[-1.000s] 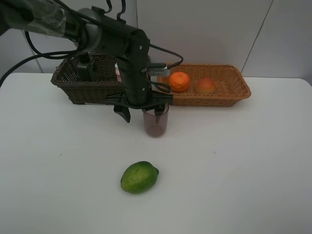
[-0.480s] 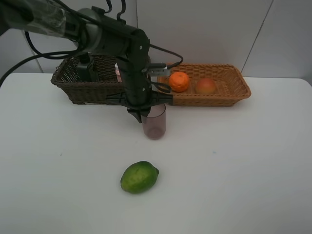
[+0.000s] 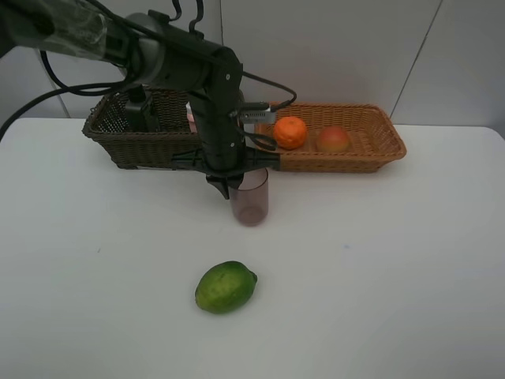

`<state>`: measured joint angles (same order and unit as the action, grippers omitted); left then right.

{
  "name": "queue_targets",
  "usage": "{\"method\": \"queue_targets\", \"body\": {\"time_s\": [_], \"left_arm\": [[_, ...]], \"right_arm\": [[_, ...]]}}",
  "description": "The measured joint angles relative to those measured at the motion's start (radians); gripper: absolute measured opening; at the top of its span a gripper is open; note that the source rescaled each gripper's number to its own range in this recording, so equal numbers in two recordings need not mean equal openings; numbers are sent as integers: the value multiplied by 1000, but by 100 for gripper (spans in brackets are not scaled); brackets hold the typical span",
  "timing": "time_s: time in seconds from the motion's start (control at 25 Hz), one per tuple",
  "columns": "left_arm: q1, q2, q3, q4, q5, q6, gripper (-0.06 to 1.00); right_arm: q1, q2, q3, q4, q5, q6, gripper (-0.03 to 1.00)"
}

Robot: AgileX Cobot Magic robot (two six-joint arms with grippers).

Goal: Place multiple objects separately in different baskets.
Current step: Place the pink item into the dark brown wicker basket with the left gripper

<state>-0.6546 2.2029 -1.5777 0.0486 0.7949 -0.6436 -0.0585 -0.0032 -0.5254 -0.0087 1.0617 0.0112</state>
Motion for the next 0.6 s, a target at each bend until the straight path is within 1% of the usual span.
{"method": "queue_targets", "body": {"time_s": [0.24,0.6], "left_arm": [[0,-17,-8,1,9,8,0],[8,-205,-10,52,80,129,0]], "right_arm": [[0,0,0,0,0,0,97],[0,0,0,0,0,0,97]]}}
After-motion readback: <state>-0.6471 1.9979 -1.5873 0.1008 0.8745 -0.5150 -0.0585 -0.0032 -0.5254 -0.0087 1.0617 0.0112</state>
